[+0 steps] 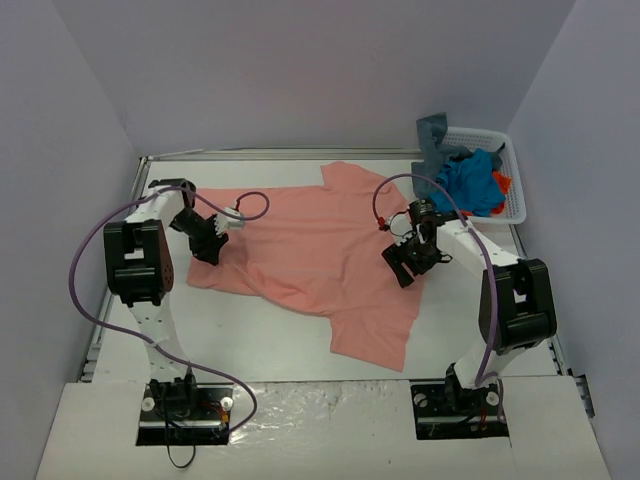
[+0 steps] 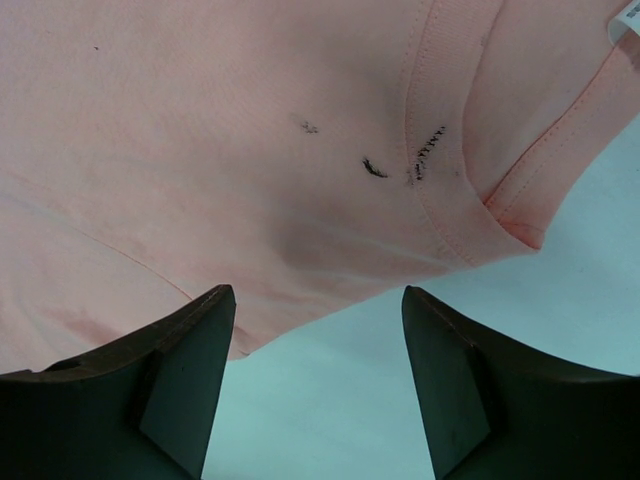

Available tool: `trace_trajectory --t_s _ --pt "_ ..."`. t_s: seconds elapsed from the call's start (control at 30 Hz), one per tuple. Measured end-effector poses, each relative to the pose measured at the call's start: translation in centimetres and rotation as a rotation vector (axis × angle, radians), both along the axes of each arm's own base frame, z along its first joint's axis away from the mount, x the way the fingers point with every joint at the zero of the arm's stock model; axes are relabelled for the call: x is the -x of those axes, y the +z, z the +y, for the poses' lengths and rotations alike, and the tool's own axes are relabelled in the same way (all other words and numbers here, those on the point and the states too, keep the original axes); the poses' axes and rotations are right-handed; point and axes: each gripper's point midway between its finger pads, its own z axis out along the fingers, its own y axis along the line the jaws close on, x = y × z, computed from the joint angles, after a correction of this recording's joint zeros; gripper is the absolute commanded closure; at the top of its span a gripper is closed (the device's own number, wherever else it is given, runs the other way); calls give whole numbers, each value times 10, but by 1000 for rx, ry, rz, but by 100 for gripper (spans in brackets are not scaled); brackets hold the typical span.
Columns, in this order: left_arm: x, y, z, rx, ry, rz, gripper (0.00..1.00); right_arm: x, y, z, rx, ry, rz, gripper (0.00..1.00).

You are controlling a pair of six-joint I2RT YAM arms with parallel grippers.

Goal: Fold and stack the t-shirts
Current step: Flatten out the tshirt

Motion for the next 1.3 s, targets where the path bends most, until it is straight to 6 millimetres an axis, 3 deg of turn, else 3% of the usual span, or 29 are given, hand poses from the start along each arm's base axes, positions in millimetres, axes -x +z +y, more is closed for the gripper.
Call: trace_trajectory --t_s 0.13,0.33,0.47,0.5,0.53,0.63,1.0,1.3 --pt "4 13 -2 38 -11 18 97 -1 0 -3 1 -11 0 39" --pt "2 42 13 125 43 14 98 -1 0 -4 5 -12 0 45" --pt "7 45 30 148 95 26 97 -1 0 -4 6 -12 0 43" --pt "9 45 33 151 106 29 93 -1 0 -4 6 -12 0 42" --pt "12 45 35 153 112 32 79 -1 0 -4 6 -12 0 41" --pt "25 45 33 159 116 49 69 -1 0 -4 6 -11 0 39" --pt "31 46 18 168 56 44 59 -1 -1 -4 6 -11 2 37" --pt "18 46 4 157 -1 19 48 1 -10 -8 14 -21 33 36"
